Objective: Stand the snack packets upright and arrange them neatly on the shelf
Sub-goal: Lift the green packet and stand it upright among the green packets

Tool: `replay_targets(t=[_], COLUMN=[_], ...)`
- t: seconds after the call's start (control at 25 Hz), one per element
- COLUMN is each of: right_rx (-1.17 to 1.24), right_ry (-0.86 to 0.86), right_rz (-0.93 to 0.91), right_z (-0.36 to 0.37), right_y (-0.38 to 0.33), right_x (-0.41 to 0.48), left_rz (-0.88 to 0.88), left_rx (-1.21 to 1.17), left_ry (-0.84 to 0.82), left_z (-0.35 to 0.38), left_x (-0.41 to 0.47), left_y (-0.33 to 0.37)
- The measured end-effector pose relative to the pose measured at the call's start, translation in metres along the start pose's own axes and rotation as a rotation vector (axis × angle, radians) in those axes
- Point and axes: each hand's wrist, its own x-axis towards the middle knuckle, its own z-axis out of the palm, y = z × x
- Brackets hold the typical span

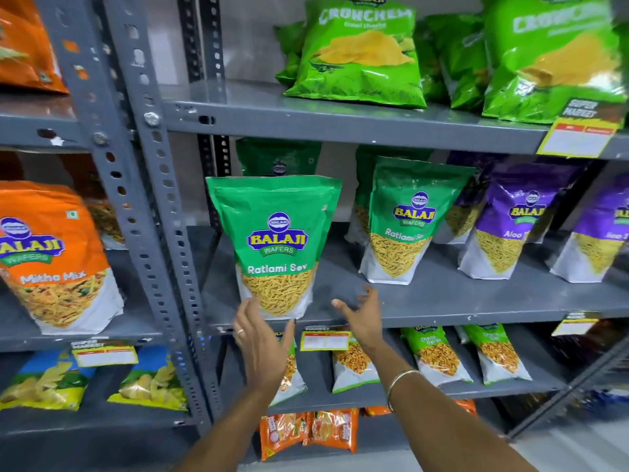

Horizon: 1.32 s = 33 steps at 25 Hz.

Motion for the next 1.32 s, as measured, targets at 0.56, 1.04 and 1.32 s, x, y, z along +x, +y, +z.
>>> replay_targets(t=[0.56, 1.04, 1.32], right_rx=[0.062, 0.059, 0.028], right_ry=[-0.232, -0.336, -0.299], right_rz=[-0.034, -0.124, -0.163], right_z=[-0.152, -0.175, -0.182], right_y=[0.038, 0.044, 0.046], right_x=[0.180, 0.137, 0.112], left_rz=[-0.424, -0.405, -0.394], left_rx=[-0.397, -0.226, -0.174], left_ry=[-0.434, -0.245, -0.274], left_z=[0.218, 0.189, 0.173], left_x=[0.056, 0.002, -0.011], left_y=[0.126, 0.139, 0.141])
